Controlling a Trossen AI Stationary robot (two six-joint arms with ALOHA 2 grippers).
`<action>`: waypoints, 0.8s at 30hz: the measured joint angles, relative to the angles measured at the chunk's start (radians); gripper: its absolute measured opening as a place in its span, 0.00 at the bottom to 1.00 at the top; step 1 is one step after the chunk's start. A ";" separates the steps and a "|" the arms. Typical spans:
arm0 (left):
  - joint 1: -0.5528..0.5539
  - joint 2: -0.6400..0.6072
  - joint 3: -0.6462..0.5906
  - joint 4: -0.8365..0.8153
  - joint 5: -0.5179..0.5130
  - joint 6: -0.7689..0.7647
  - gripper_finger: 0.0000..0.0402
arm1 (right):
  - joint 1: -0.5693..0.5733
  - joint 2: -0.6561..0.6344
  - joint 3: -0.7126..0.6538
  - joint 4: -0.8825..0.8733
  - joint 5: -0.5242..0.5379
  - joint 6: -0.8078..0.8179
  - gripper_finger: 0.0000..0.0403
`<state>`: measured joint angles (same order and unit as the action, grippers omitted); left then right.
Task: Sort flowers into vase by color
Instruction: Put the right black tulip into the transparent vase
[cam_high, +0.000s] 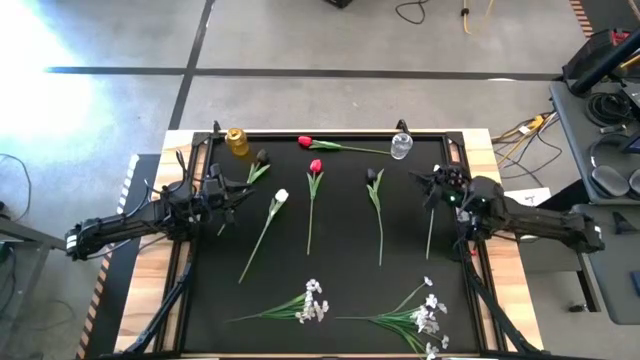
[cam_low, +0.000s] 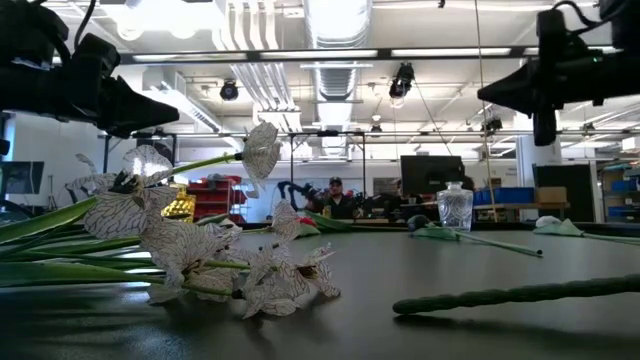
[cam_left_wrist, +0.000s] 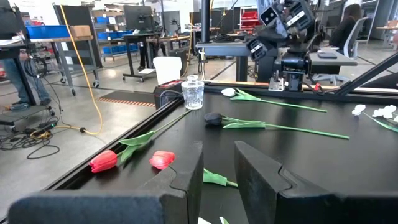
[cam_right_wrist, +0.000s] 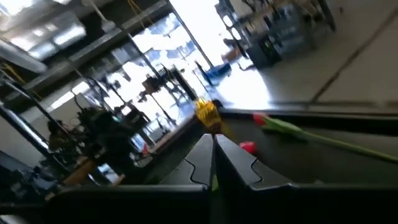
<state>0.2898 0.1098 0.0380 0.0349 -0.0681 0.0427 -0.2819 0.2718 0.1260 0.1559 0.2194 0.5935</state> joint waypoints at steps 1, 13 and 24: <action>0.000 0.000 0.000 0.000 0.000 0.000 0.19 | 0.000 0.040 0.038 -0.056 0.020 0.006 0.02; 0.000 0.000 0.000 0.000 0.000 0.000 0.19 | 0.000 0.571 0.462 -0.511 0.000 0.052 0.02; 0.000 0.000 0.000 0.000 0.000 0.000 0.19 | -0.068 0.916 0.638 -0.622 -0.242 0.124 0.02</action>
<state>0.2898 0.1099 0.0381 0.0350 -0.0681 0.0425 -0.3501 1.1879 0.7642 -0.4661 -0.0229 0.7175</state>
